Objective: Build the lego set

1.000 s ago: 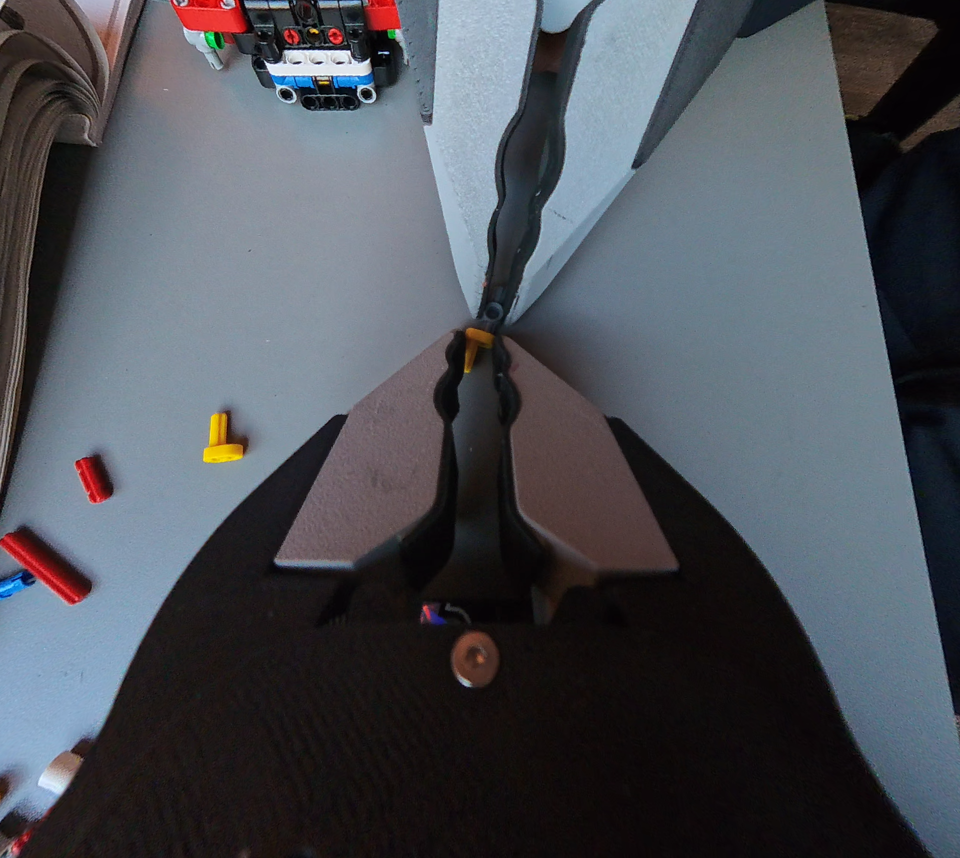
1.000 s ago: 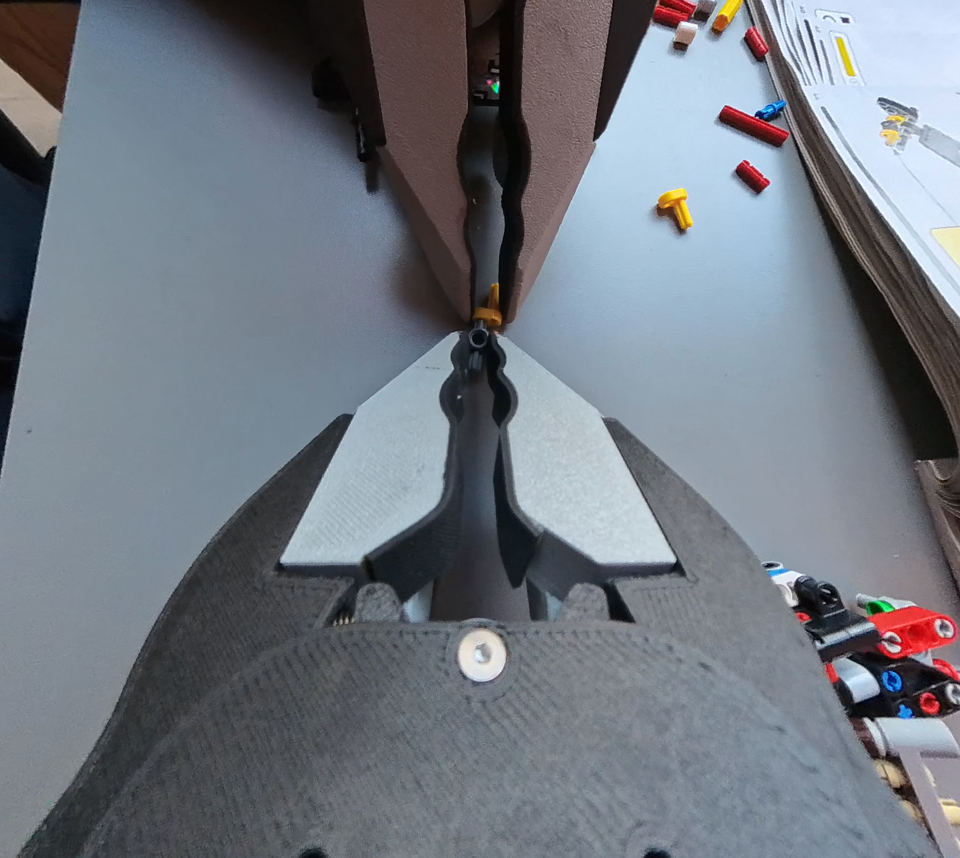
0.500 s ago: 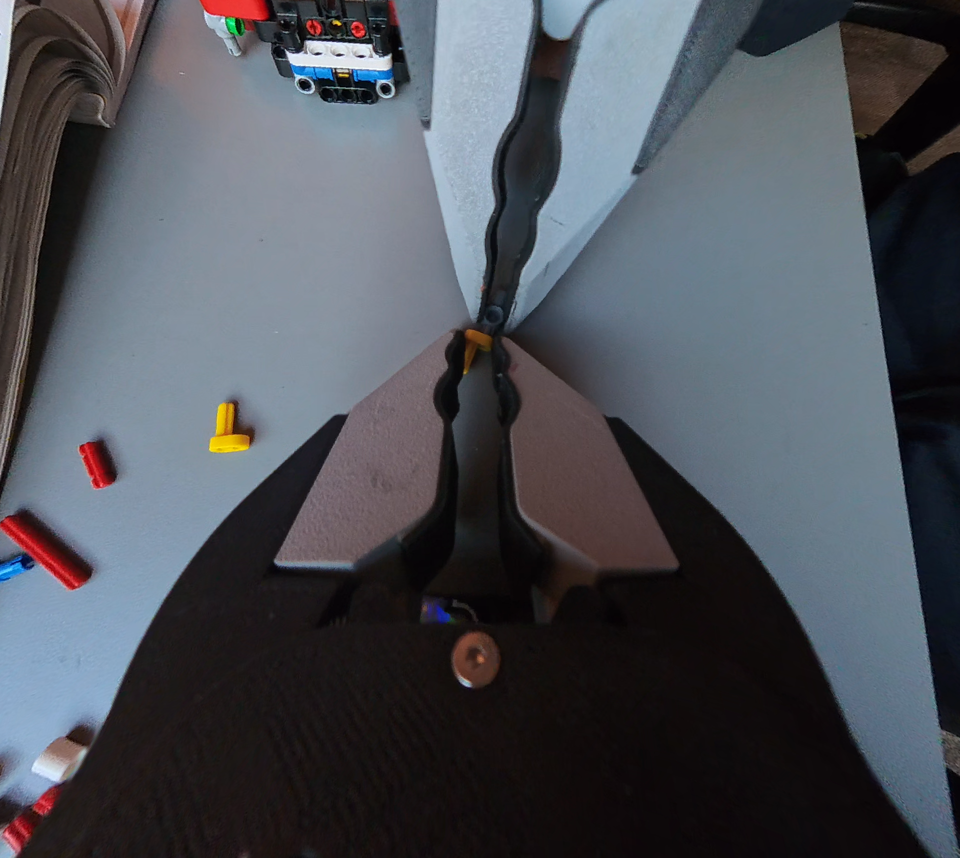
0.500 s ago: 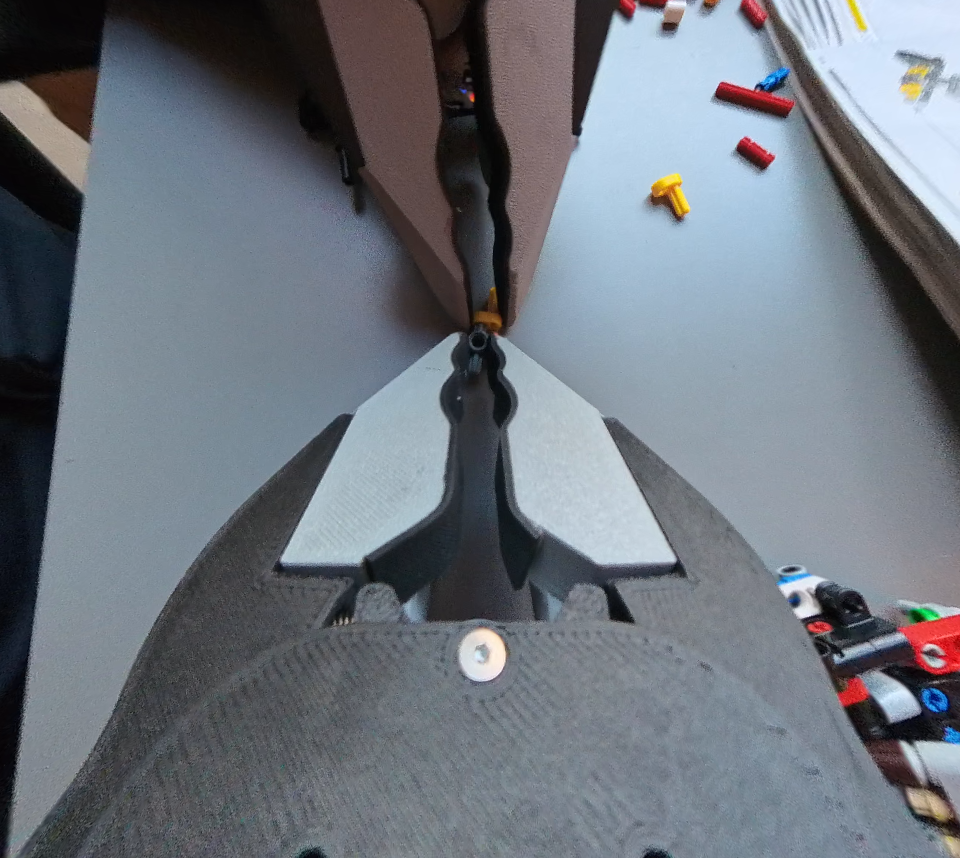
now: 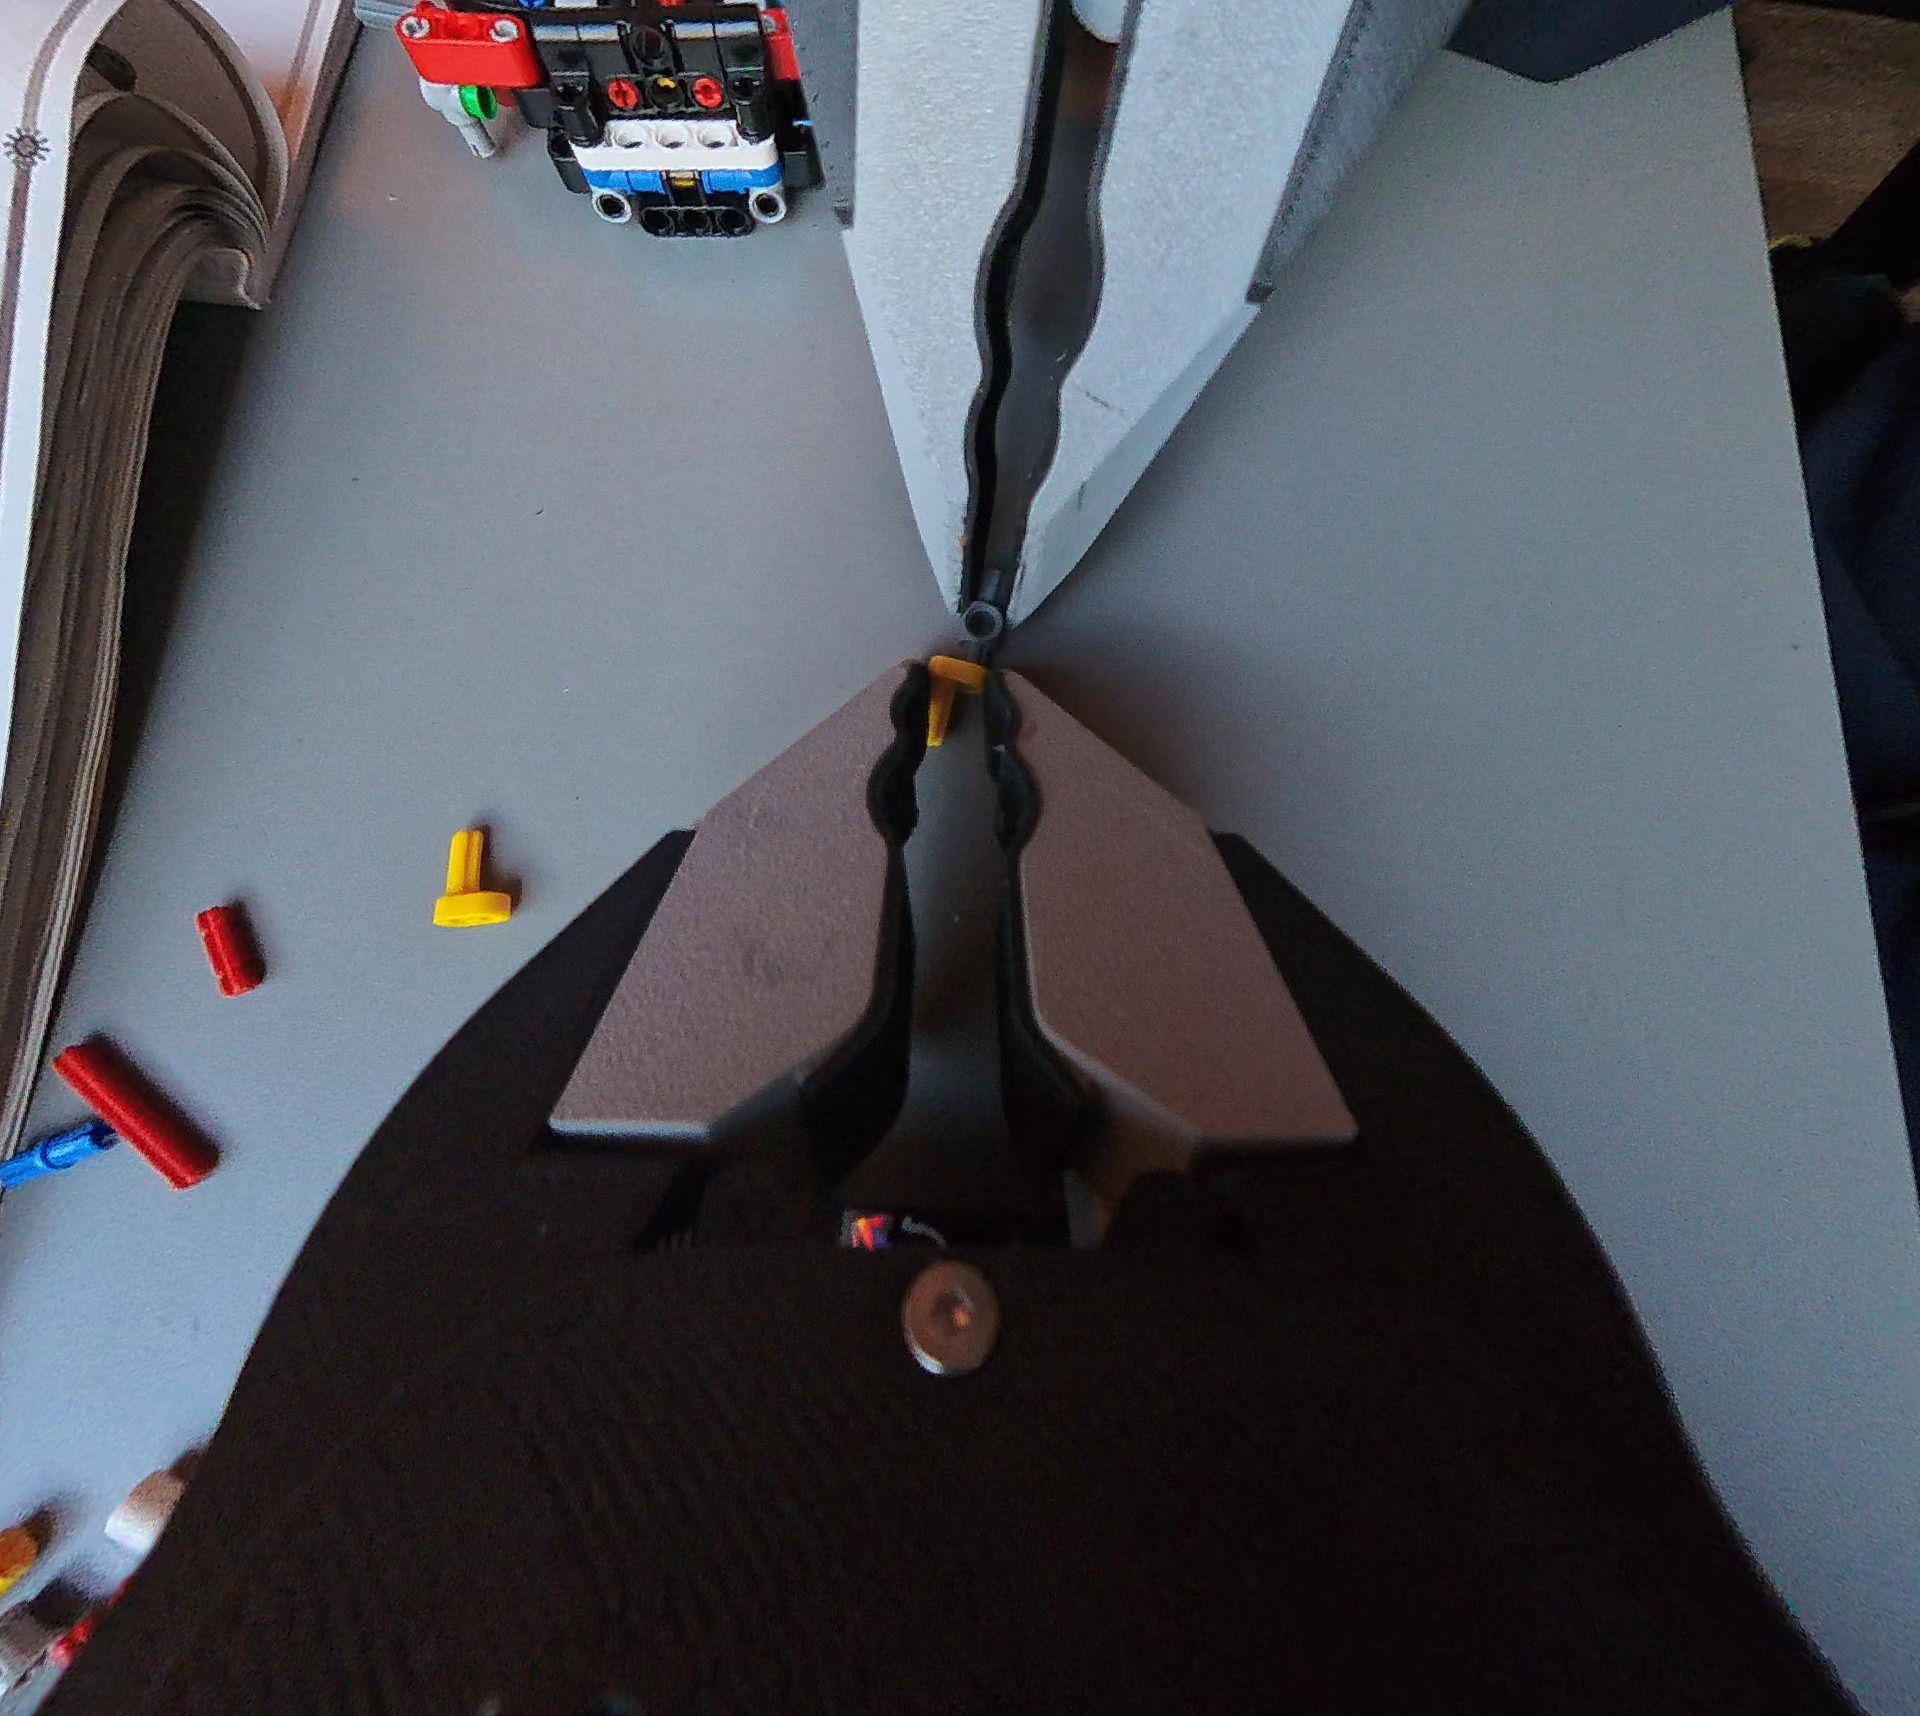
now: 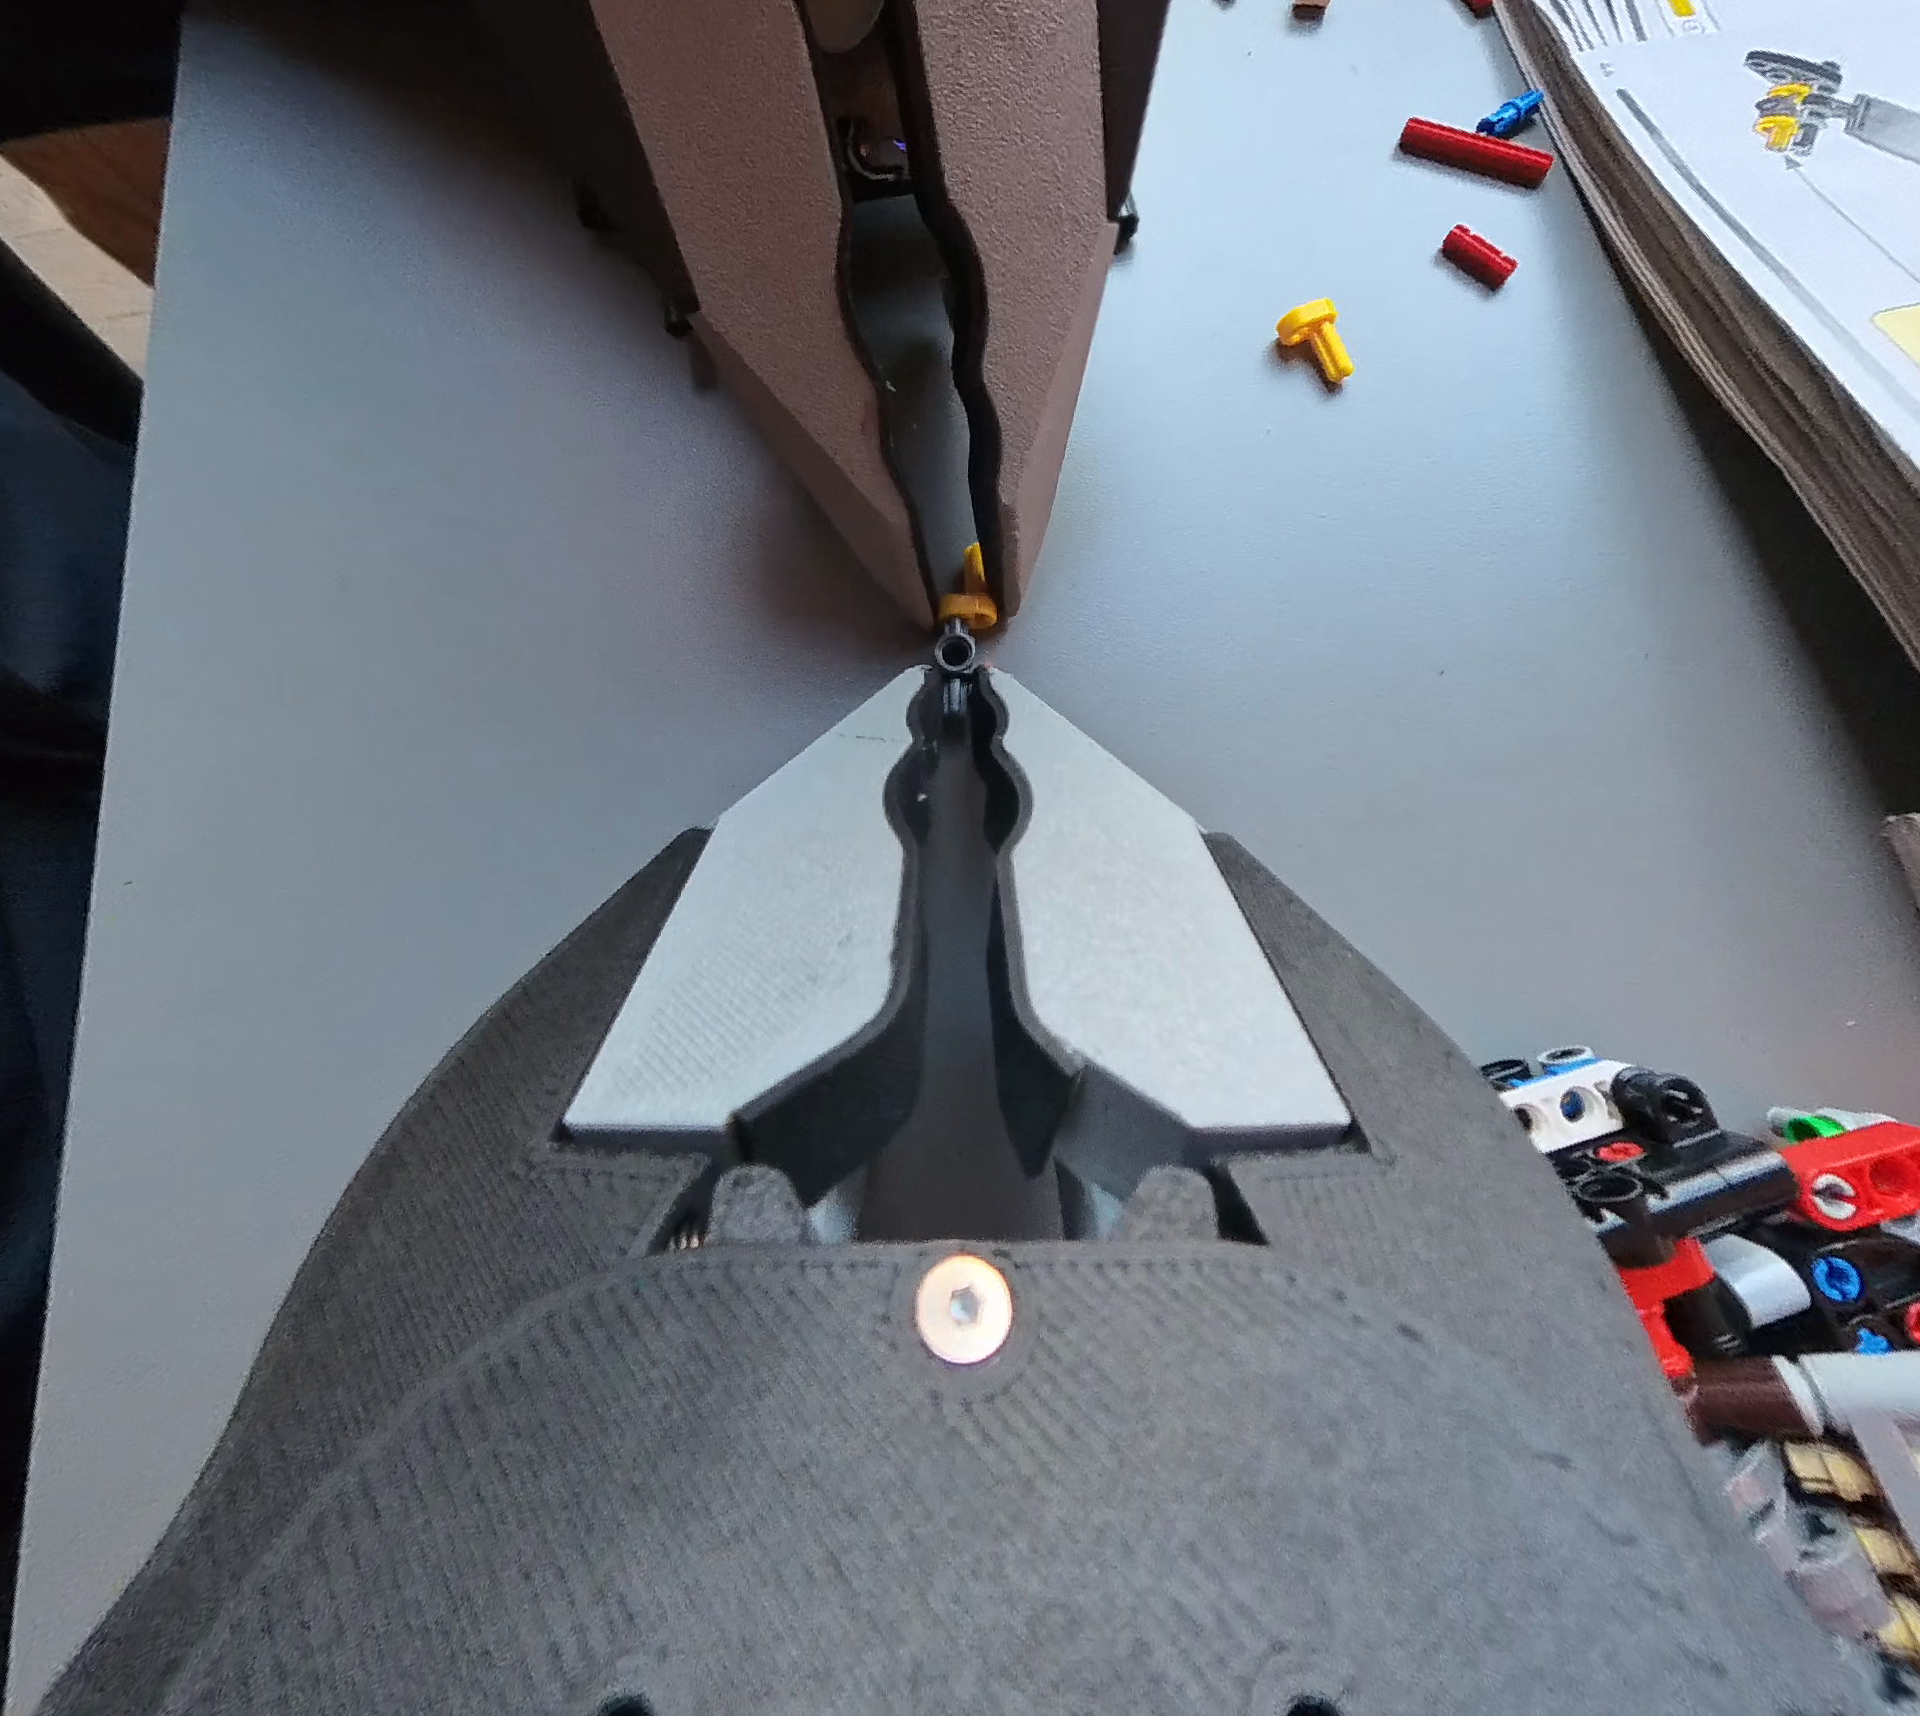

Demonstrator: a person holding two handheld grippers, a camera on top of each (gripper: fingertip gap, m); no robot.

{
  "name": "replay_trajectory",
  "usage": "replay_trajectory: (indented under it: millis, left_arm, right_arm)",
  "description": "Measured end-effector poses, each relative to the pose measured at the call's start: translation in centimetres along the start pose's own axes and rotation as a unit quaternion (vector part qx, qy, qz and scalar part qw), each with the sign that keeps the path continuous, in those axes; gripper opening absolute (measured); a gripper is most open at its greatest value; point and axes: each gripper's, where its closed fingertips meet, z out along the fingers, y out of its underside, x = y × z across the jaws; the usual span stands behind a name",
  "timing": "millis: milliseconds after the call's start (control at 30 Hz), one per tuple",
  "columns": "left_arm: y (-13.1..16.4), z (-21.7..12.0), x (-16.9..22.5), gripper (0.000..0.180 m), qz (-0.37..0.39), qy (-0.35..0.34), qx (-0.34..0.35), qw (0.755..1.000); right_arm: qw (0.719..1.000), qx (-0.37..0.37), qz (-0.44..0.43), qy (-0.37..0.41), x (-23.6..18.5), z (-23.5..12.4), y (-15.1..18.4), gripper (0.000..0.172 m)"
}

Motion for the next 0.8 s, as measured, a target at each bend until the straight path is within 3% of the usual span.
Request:
replay_trajectory:
  millis: [800]
  left_arm:
    - [0.11, -0.24, -0.84, 0.007, -0.039, 0.002, -0.007, 0.999]
  right_arm:
    - [0.999, -0.003, -0.026, 0.025, 0.77, 0.56, -0.47, 0.003]
